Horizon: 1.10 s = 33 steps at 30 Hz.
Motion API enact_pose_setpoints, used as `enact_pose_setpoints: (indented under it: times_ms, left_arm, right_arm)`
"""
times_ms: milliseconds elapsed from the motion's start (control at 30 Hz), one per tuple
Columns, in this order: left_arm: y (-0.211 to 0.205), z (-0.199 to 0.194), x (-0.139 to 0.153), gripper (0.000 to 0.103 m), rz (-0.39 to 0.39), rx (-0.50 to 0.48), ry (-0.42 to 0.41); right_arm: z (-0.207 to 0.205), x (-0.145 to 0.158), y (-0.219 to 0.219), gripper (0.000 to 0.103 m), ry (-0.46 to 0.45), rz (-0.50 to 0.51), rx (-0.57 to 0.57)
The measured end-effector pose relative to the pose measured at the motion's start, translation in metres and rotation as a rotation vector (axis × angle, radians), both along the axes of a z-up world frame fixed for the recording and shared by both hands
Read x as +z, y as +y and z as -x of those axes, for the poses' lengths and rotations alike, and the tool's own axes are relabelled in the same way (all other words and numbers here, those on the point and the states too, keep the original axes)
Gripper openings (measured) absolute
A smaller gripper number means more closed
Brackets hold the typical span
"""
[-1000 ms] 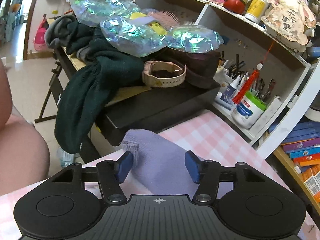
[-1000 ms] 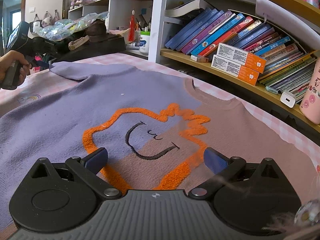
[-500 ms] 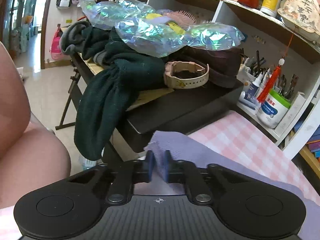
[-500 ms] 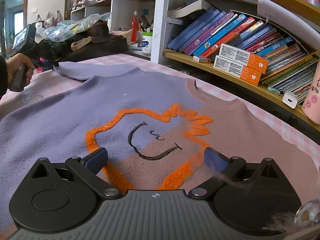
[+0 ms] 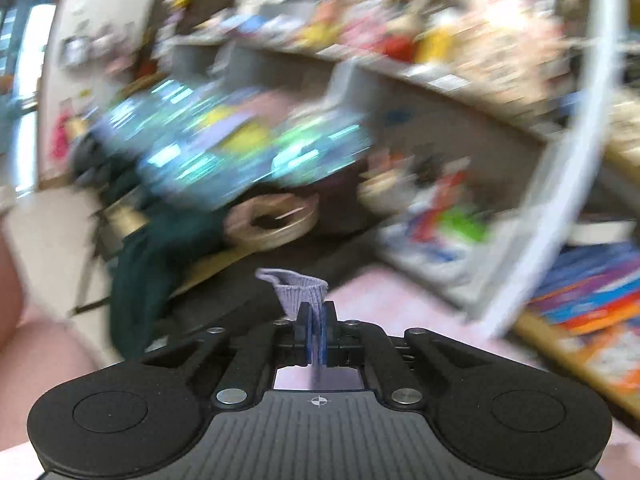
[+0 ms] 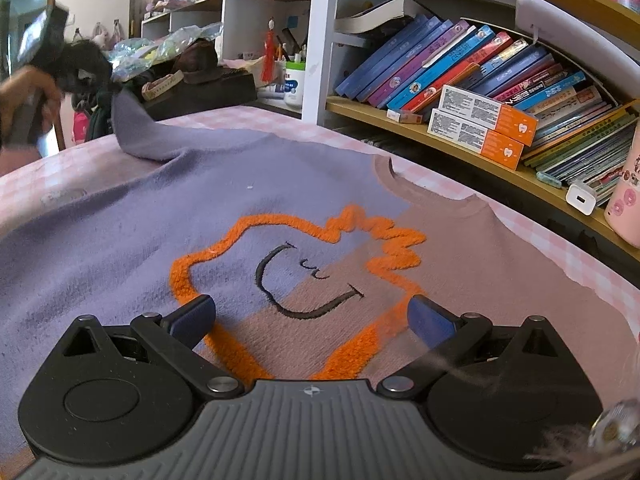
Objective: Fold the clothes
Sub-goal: 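Lift the lavender sleeve with the left gripper and fold it across the chest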
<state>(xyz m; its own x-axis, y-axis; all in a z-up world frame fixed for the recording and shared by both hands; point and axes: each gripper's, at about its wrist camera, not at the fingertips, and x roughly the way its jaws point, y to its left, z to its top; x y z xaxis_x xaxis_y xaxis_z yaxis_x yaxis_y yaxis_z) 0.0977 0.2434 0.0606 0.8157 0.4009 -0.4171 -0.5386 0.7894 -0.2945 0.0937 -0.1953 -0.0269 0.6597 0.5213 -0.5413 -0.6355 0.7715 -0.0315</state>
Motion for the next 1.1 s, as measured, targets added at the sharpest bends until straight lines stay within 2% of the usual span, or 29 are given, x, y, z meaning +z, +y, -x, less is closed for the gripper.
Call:
enact_pose_setpoints:
  times_ms: [100,233,333,467,733,933,1033,1100]
  left_arm:
    - [-0.046,-0.005,0.037,0.003,-0.04,-0.154,-0.097]
    - [-0.111,-0.018,0.071,0.003,-0.061,-0.366,-0.202]
    - [-0.159,-0.039,0.083,0.003,-0.041,-0.517,-0.245]
    - [-0.216,-0.067,0.076,0.003,0.018,-0.671,-0.245]
    - [-0.288,-0.101,0.033,0.003,0.112,-0.824,-0.157]
    - [-0.309,-0.109,0.005,0.003,0.163,-0.847,-0.1]
    - [-0.309,-0.104,0.004,0.003,0.188,-0.828,-0.139]
    - [-0.314,-0.104,0.001,0.003,0.195,-0.848,-0.132]
  right_arm:
    - [0.0,0.001,-0.004,0.103,0.003,-0.015,-0.007]
    - [0.007,0.008,-0.021,0.103,-0.014,-0.02,-0.077]
    - [0.019,0.007,-0.039,0.103,-0.017,-0.054,-0.087]
    - [0.017,0.0,-0.051,0.103,0.028,-0.056,-0.114]
    - [0.017,0.0,-0.056,0.103,0.045,-0.072,-0.105]
    - [0.015,-0.001,-0.056,0.103,0.059,-0.072,-0.105]
    - [0.013,-0.002,-0.055,0.103,0.065,-0.07,-0.105]
    - [0.013,-0.002,-0.056,0.103,0.066,-0.07,-0.105]
